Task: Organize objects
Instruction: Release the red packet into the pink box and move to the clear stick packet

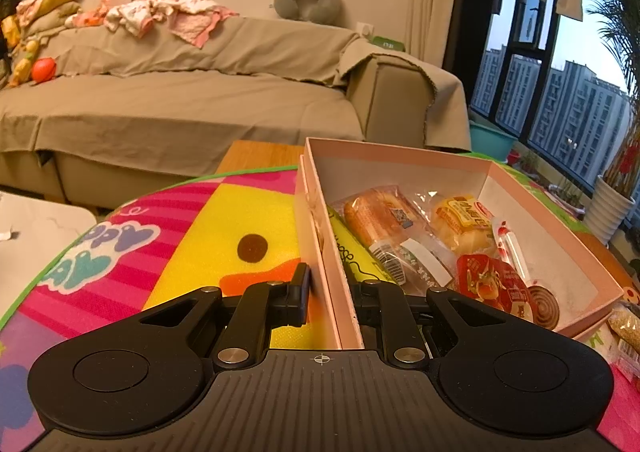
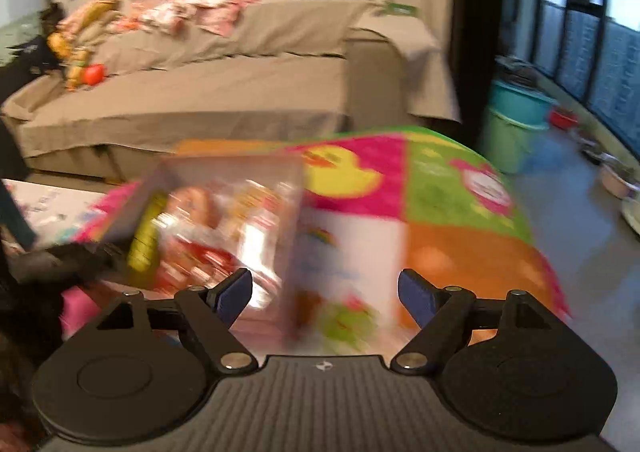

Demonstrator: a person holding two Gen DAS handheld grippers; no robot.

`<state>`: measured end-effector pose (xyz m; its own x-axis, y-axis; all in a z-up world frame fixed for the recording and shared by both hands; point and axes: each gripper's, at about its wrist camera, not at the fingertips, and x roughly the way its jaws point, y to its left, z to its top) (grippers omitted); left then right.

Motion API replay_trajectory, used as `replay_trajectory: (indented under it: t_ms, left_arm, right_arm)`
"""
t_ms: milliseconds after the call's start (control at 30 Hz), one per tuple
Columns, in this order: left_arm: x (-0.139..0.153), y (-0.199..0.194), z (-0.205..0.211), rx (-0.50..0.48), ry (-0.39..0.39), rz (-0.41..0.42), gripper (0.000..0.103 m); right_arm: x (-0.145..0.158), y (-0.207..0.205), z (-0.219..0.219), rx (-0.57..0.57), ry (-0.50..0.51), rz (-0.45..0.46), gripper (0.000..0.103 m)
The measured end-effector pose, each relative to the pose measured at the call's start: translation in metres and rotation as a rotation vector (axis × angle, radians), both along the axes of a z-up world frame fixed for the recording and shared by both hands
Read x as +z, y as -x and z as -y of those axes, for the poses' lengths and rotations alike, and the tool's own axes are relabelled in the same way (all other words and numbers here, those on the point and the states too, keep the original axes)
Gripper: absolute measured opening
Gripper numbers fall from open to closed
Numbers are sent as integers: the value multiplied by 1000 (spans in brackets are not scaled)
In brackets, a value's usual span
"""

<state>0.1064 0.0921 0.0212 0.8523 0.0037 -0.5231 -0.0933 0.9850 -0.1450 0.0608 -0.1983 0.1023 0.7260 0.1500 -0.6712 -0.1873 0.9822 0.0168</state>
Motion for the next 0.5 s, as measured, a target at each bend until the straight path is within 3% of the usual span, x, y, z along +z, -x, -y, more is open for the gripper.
replay_trajectory:
  t_ms: [200, 333, 500]
  left_arm:
    - [0, 0, -2, 1, 12, 4, 17]
    - [0, 0, -2, 1, 11, 4, 17]
    - [0, 0, -2, 1, 12, 4, 17]
  right_arm:
    - [-27, 42, 48, -112, -15, -50, 81]
    - [-53, 66, 45, -73, -37, -121, 81]
    - [-70, 70, 31, -44, 2, -125, 81]
